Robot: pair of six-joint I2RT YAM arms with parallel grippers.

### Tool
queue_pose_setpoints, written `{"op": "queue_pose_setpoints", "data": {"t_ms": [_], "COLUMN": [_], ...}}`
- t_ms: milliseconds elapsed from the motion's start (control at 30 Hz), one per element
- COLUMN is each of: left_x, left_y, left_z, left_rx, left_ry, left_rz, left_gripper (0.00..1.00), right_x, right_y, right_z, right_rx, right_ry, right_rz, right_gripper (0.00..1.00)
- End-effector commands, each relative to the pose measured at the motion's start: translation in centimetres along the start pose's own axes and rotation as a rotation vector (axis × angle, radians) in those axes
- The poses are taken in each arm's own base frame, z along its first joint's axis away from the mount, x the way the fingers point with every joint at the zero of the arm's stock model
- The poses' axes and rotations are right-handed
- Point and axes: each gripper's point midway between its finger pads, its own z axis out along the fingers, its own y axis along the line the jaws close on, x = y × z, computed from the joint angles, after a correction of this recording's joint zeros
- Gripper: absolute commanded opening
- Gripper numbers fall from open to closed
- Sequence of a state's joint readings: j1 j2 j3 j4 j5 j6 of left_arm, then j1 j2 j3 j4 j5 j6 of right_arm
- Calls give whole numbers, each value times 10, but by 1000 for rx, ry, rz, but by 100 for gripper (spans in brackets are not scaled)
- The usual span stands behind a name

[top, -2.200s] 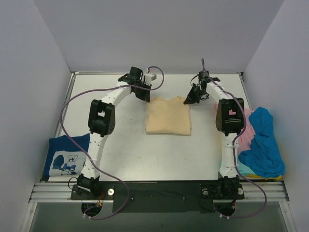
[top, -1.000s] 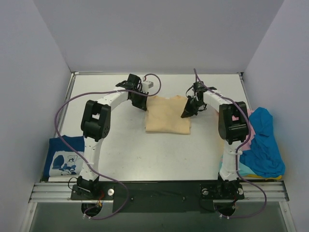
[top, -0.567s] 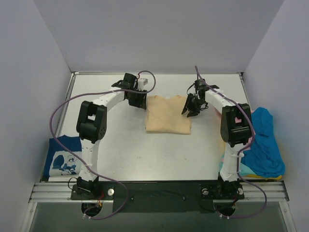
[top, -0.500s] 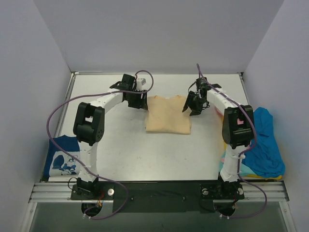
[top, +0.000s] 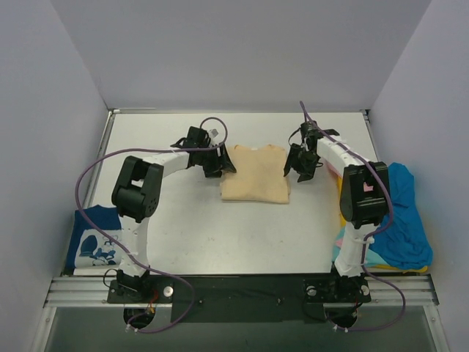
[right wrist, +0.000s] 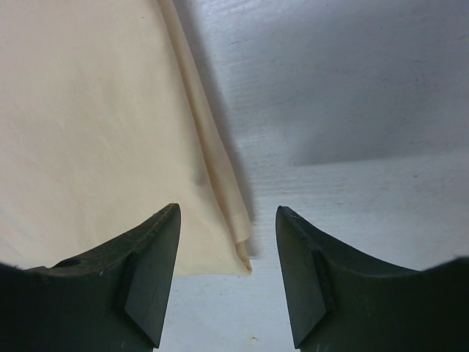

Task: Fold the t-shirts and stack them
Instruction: Put the neatly folded tshirt into the corner of the board with the left arm

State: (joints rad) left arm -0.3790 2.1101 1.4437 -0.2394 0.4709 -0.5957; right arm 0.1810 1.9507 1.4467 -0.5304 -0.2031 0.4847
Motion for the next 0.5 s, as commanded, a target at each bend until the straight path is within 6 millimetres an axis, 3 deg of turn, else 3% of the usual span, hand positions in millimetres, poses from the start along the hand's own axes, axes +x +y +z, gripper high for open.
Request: {"op": "queue_pose_setpoints", "data": {"t_ms": [0, 33, 167, 233, 267, 367, 467], "left_x": [22, 28, 39, 38, 37, 27, 25], "left_y": [11, 12, 6, -3, -5, -1, 21], "left_z": [23, 27, 34, 34, 33, 21, -9], "left_rx": [33, 41, 100, 150, 166, 166, 115], "left_ry": [59, 69, 94, 105, 112, 87, 81], "left_rz": [-102, -119, -156, -166, -167, -174, -205], "left_gripper": [67, 57, 37, 17, 0, 0, 0], "right_x": [14, 13, 9, 5, 3, 2, 3], "right_y": [-8, -9, -9, -11, -14, -20, -26], "right_z": [1, -1, -9, -14, -18, -27, -40], "right_rx": [28, 27, -2, -16, -23, -26, -30], "right_ry": [47, 42, 26, 14, 6, -12, -39], "right_rz": [-9, -7, 20, 42, 54, 68, 68], "right_gripper": [50, 50, 50, 50, 50, 50, 50]}}
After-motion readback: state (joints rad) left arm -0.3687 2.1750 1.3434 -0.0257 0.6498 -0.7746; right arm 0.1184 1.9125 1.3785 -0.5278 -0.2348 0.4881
